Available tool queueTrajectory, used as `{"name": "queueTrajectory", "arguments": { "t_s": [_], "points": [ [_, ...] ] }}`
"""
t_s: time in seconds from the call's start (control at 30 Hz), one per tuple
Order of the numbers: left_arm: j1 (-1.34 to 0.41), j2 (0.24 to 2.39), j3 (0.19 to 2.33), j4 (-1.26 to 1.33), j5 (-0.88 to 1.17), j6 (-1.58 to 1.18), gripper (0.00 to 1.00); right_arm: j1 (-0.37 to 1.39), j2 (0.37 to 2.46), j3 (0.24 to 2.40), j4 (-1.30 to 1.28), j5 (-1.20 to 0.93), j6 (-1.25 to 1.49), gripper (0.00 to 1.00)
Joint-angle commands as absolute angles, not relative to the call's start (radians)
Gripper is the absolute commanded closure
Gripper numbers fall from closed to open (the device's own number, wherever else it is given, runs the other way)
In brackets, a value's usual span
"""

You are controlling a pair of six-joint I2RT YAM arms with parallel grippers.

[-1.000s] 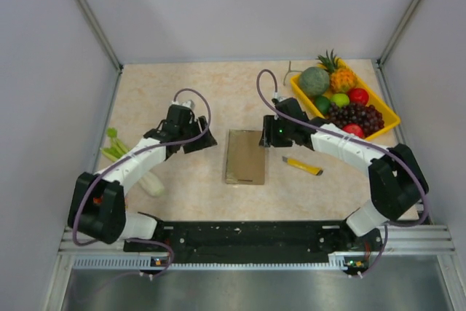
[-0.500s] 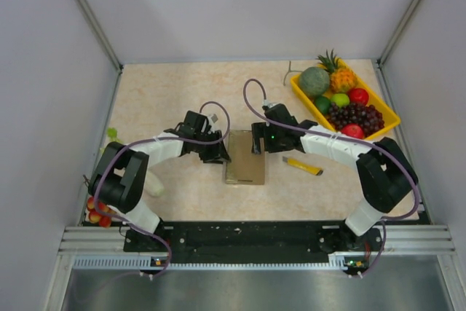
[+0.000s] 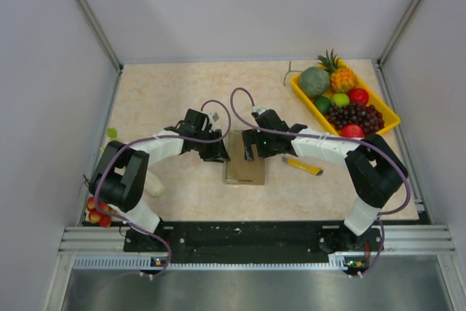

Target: Unpack the express box

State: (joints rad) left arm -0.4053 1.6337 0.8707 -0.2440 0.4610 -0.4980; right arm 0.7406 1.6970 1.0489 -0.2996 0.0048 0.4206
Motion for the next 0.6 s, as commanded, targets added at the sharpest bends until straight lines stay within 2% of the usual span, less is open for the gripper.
{"name": "queueTrajectory", "arguments": {
  "t_s": [0.0,0.57],
  "points": [
    [-0.382,1.606,0.867,-0.209,0.471,-0.555,0.64,0.756,1.684,1.077,-0.227,0.005,0.429,0.07],
    [-0.336,1.578,0.842,-0.183,0.439,-0.618,0.66,0.787,1.818,1.1,-0.287,0.135,0.403,0.08]
  ]
}}
